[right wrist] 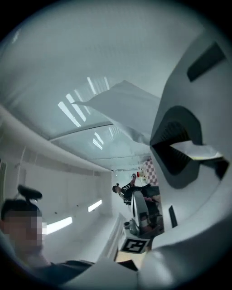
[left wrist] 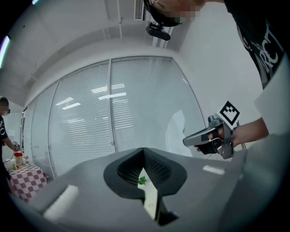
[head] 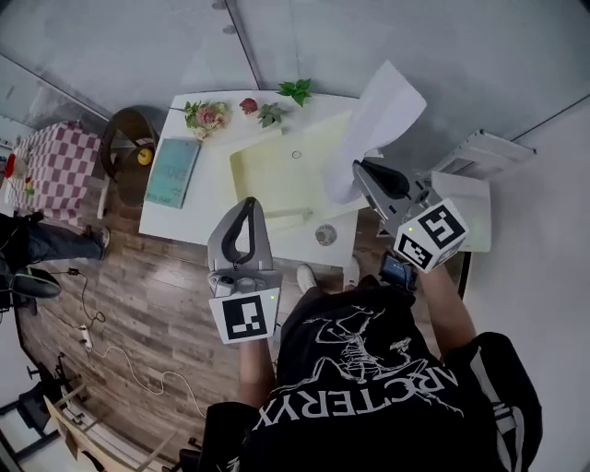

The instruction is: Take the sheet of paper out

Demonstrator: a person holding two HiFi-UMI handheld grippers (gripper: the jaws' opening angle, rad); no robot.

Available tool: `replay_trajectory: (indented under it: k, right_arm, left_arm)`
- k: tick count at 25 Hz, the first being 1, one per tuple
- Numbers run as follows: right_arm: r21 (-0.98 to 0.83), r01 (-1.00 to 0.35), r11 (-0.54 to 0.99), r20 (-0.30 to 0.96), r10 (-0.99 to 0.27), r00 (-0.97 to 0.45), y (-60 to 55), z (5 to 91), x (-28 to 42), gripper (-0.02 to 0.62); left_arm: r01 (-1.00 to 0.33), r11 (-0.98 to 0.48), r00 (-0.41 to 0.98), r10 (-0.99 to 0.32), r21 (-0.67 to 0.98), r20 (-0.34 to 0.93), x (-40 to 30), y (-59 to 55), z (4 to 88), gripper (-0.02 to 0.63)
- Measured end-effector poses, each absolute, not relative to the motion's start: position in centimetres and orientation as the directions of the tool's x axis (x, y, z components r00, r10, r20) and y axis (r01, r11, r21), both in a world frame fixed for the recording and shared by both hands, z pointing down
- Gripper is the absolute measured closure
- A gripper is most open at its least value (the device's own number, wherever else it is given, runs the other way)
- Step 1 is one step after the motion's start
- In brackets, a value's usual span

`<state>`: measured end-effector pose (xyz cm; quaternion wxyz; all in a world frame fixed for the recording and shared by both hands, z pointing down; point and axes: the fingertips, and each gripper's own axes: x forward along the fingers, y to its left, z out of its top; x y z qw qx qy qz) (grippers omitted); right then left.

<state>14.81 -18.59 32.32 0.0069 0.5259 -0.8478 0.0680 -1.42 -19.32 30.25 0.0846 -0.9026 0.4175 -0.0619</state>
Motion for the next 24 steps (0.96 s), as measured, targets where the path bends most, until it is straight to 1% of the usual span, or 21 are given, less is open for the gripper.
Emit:
replay_trajectory:
  k: [2, 5, 8, 10, 24]
  right_arm:
    - [0.013, -0.917, 0.398, 0.046, -0.917, -0.397, -17.5, 30.9, 14.4, 0.583]
    - [0.145, -0.93, 0.339, 0.008, -0.94, -0.341, -16.8, 29.8, 13.7, 0.583]
    - [0.212, -0.922, 0.325, -0.004, -0.943, -0.334, -16.8, 29.5, 12.9, 0.583]
    - [0.205, -0.92, 0.333, 0.009, -0.941, -0.339, -17.0, 30.1, 12.7, 0.583]
    - [0.133, -0.909, 0.396, 0.053, -0.918, -0.392, -18.9, 31.7, 12.0, 0.583]
  left_arm:
    - [-0.735, -0.651, 0.659, -0.752, -0.19, 0.03, -0.6, -19.4, 30.0, 0.598]
    - [-0.732, -0.661, 0.668, -0.744, -0.164, 0.019, -0.2, -19.6, 29.6, 0.598]
    - [-0.733, -0.666, 0.671, -0.741, -0.141, 0.013, -0.1, -20.0, 29.6, 0.598]
    - [-0.731, -0.671, 0.675, -0.738, -0.122, 0.008, -0.1, -20.1, 29.5, 0.598]
    - [-0.762, -0.634, 0.64, -0.768, -0.131, -0.012, 0.3, -20.7, 29.0, 0.598]
